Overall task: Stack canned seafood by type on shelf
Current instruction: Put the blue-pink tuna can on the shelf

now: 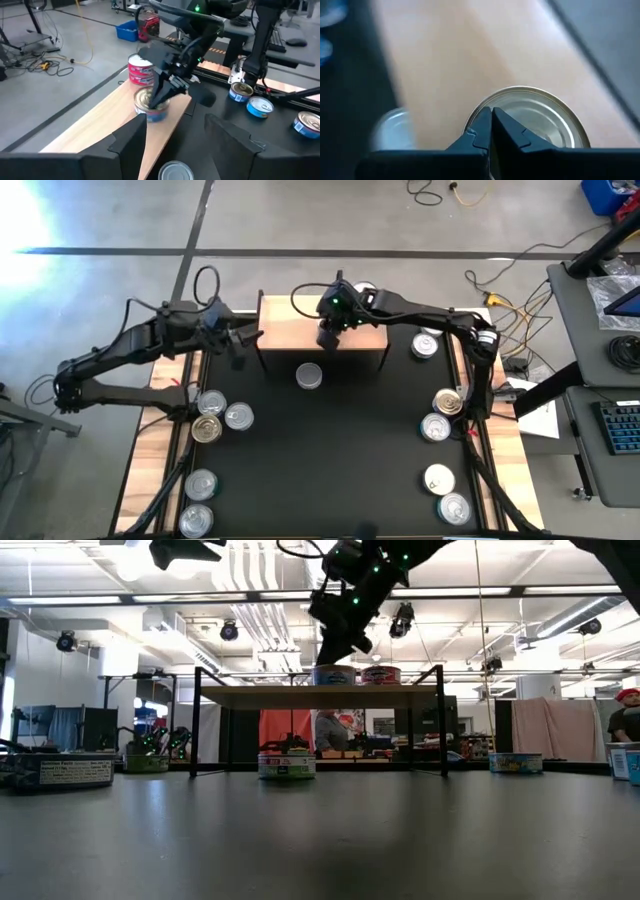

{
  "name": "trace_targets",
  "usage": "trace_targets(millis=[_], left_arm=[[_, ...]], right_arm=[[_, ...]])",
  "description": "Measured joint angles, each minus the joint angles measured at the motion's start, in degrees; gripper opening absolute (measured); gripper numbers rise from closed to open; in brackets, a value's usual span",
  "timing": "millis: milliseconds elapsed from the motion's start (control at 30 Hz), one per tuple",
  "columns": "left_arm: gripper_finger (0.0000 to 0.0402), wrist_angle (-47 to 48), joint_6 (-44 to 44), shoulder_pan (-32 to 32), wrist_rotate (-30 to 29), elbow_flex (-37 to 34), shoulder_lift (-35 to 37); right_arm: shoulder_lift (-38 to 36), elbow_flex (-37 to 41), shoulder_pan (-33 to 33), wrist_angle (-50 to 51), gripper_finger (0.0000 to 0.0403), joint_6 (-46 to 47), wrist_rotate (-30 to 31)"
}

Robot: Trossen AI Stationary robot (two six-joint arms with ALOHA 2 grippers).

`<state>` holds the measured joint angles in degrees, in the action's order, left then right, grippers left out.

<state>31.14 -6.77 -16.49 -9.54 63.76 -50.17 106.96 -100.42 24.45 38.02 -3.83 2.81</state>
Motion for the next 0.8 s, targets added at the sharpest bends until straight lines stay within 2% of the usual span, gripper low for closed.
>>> trace_targets(millis=[167,233,800], left_arm=[[0.0184,0.37,-1.89,0.07,0.0,-0.45,0.91],[0.0184,0.44,-2.28,0.07,0.02,-0.58,0.86],[0.0184,0.35,-4.94,3.43,-0.43,1.37,1.37]], right_arm=[[0.19,0.01,1.98,-1.68,0.0009,4.69,9.12],[0.21,-0.28,3.0,-1.45,0.0009,5.93,10.93],[-0.04,-0.39,5.61,-8.71,0.0009,6.88,10.25]])
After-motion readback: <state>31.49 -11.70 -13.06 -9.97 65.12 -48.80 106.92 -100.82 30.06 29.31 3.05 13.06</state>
